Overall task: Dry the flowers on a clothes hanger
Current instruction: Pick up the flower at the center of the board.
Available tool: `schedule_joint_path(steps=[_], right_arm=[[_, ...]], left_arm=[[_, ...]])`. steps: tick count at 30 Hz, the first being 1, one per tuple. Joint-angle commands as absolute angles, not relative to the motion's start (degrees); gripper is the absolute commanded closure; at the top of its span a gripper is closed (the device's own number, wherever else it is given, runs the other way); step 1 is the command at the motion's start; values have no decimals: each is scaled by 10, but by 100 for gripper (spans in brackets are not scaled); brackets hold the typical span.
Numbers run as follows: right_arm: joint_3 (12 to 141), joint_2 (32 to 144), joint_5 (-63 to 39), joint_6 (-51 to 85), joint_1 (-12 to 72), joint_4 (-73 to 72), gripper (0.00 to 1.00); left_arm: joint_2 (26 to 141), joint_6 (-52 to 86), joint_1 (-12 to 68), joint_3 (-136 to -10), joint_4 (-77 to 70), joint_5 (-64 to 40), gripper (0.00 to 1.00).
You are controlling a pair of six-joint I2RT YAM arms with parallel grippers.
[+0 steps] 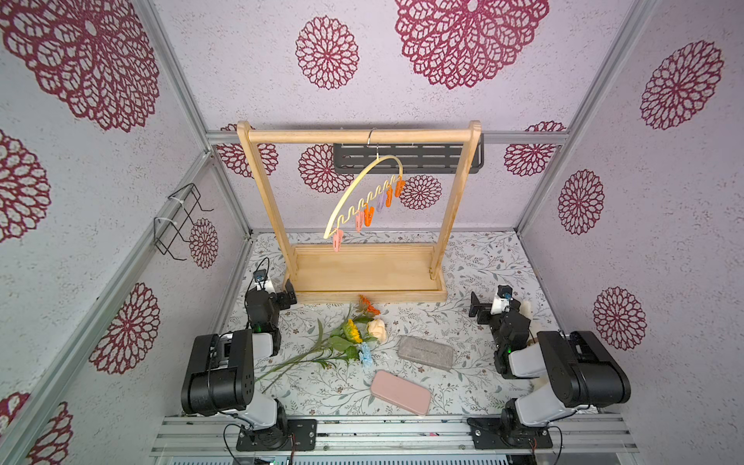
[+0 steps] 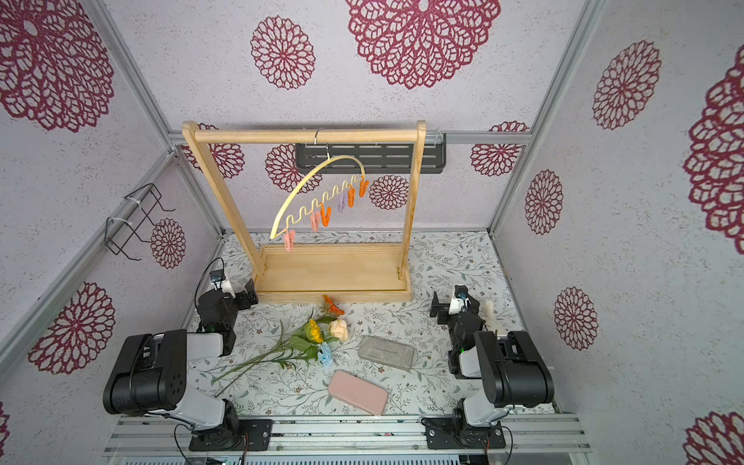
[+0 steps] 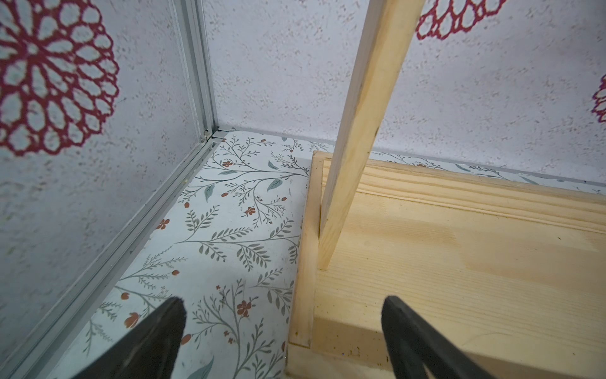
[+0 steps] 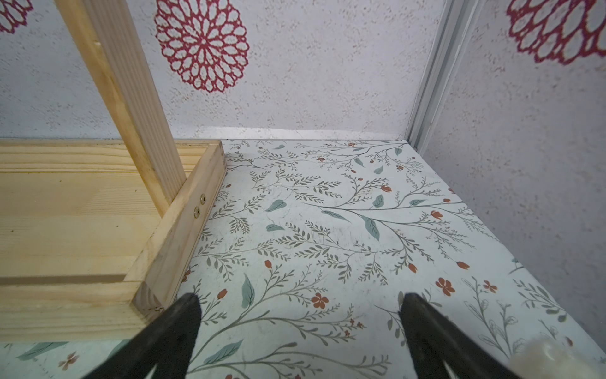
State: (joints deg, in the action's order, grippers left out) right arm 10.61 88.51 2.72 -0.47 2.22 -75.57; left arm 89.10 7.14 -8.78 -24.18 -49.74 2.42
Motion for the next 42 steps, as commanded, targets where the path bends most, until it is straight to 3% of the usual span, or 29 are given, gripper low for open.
schedule_joint_path(steps=[1,6,11,16,21,25,27,31,36,42], right_arm=[[120,880,21,-10,24,-768,1],[99,874,42,2,23,-801,1],[24,790,84,15,24,-868,1],[58,588,55,16,24,-625,1],[155,462,52,71,25,-372,1],[164,369,95,203,25,-298,1],[144,339,55,219,24,-322,1],[170,381,-66,228,35,-316,1],[229,460,-101,98,149,-282,1],[274,562,-202,-102,279,-254,1]], left_arm=[[888,72,-87,-243,-494,27,3],[886,74,-88,-241,-498,29,2],[838,74,-86,-212,-510,31,3],[720,99,-67,-226,-364,59,2],[630,187,-60,-286,-152,76,3],[580,218,-60,-329,-74,60,3],[576,259,-61,-351,-39,82,3],[605,410,-74,-420,110,195,3],[644,391,-85,-448,126,70,3],[642,436,-85,-442,203,83,3]])
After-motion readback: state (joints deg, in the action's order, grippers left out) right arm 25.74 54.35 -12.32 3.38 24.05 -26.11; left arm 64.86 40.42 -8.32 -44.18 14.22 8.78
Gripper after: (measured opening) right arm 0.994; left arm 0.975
